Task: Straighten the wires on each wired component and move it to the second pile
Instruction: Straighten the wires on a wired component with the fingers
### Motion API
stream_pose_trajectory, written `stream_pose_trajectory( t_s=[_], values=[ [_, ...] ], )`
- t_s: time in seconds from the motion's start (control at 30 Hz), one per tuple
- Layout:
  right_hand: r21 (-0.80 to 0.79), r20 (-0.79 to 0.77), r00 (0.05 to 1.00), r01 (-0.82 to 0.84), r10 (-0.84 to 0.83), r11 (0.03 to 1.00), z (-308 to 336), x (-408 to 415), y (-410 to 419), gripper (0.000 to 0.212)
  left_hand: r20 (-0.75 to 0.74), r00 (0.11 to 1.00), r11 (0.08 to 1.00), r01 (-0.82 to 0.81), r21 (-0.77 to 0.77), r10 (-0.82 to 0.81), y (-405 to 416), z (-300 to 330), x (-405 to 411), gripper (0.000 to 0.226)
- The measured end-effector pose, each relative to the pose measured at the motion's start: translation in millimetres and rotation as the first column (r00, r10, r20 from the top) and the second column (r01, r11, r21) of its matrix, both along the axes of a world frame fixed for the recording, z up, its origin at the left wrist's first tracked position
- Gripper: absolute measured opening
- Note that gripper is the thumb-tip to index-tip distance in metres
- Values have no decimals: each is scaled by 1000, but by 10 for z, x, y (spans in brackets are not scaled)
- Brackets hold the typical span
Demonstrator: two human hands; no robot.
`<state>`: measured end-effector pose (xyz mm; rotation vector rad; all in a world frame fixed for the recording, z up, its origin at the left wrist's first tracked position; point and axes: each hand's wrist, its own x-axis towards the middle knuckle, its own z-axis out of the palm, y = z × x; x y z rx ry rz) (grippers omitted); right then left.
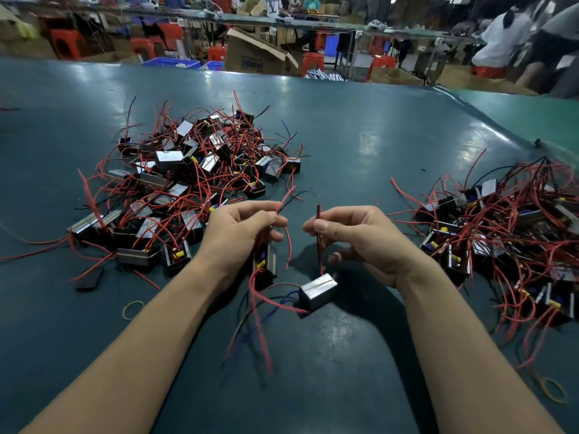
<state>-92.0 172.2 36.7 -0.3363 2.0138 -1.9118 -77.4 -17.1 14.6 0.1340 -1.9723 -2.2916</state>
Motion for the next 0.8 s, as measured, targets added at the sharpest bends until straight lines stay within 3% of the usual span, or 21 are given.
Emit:
stream_pose_trajectory(
  t_s=[0.13, 0.3, 0.47, 0.63, 0.8],
  values=[
    [-25, -86, 995, 44, -46, 999, -35, -1, -124, 24, -29, 1000, 1000, 13, 10, -13, 16, 23, 29, 12],
    [-123, -116, 980, 149, -163, 981, -66, 1, -218, 6, -49, 999, 1000, 15, 6, -15, 33, 21, 34, 4],
    [-175, -201, 945, 223, -256, 959, -62, -17, -224, 5, -92, 996, 1000, 11, 5, -11, 44, 56, 42, 19],
    [-182, -230, 930, 248, -286, 952, -46, -13, -215, 7, -106, 994, 999, 35, -29, -38, 45, 78, 59, 16],
    [-206, -262, 903, 293, -341, 934, -51, -6, -237, 6, -223, 975, 977, -46, -207, -1, 53, 54, 76, 12]
  ],
)
